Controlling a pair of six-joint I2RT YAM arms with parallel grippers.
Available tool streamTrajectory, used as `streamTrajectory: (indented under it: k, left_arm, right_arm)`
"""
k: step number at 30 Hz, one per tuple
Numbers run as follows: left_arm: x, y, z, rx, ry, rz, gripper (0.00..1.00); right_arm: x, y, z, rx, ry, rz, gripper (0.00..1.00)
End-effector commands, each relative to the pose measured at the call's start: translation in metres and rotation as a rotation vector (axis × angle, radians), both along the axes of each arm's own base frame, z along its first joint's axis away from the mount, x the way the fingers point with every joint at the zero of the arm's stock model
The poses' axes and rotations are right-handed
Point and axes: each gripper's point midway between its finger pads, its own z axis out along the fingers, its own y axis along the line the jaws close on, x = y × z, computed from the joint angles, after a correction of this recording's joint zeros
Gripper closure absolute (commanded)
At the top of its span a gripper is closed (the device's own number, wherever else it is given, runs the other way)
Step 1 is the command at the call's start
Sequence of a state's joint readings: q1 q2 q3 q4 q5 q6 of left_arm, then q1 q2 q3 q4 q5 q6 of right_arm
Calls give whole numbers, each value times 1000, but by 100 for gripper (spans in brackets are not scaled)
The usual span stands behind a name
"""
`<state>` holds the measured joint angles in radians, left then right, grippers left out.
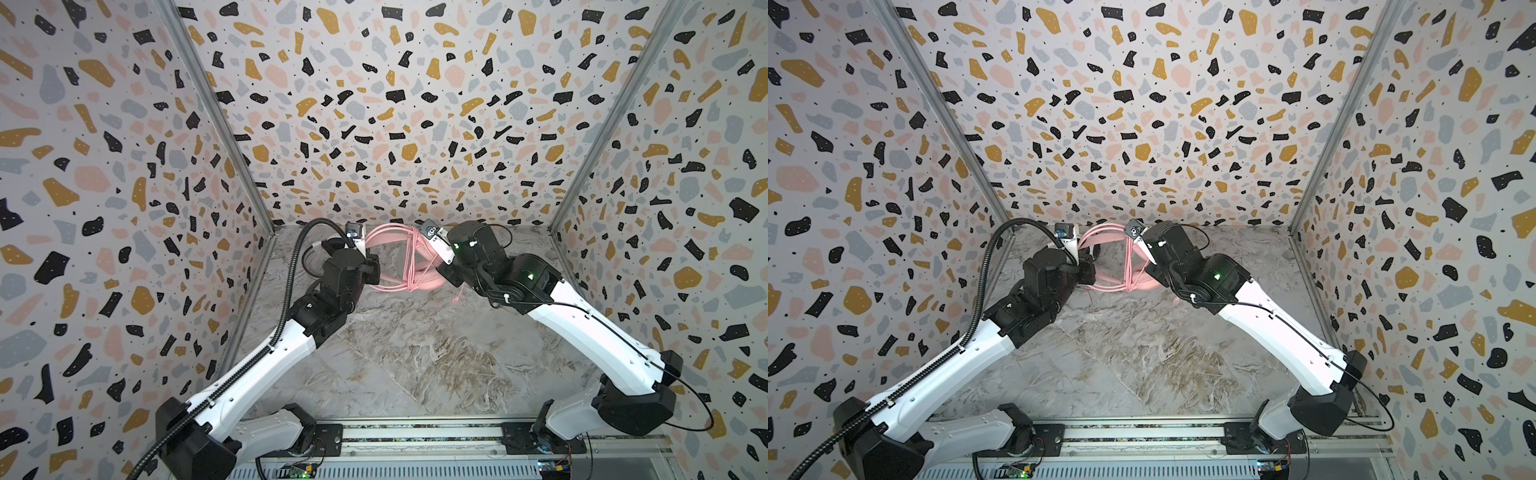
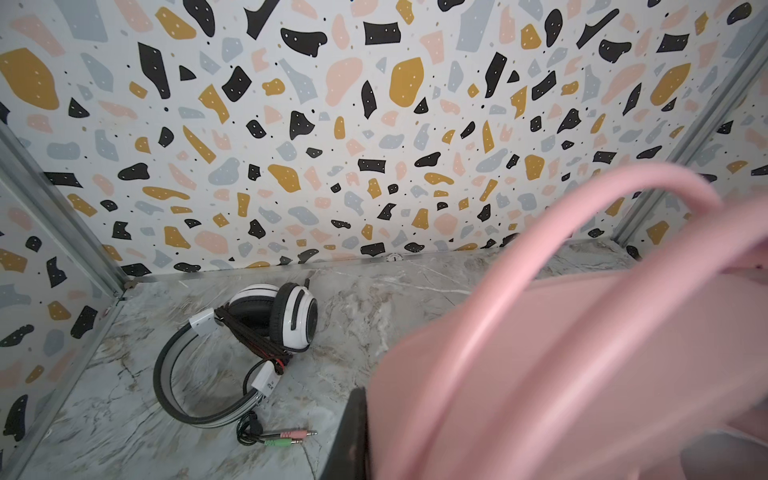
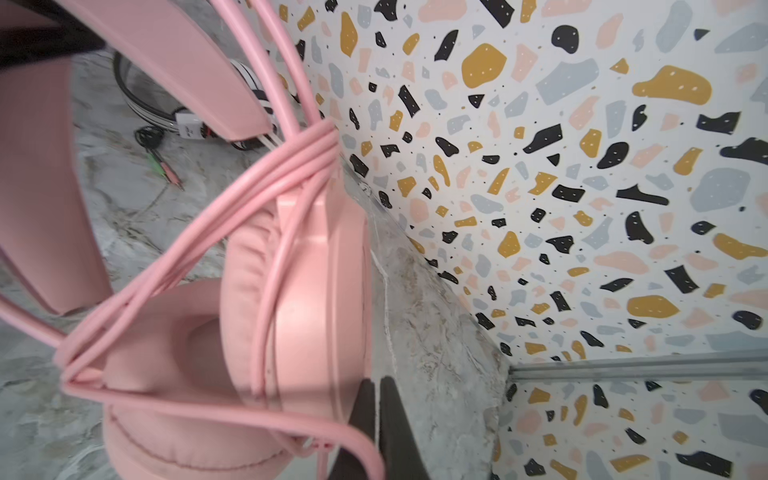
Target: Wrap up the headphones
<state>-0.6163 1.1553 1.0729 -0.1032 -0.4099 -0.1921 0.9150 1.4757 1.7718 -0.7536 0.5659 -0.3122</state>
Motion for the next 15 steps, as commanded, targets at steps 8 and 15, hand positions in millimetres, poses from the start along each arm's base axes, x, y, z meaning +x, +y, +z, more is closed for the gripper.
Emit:
streamTrajectory:
  k: [8, 15]
  left_arm:
    - [-14, 0, -60, 213, 172, -95, 100]
    - [-18, -1, -94, 255, 251, -117, 100]
  right_arm:
    - [5, -51, 137, 268, -356, -175, 99]
    - [1, -46, 181, 341, -416, -132, 96]
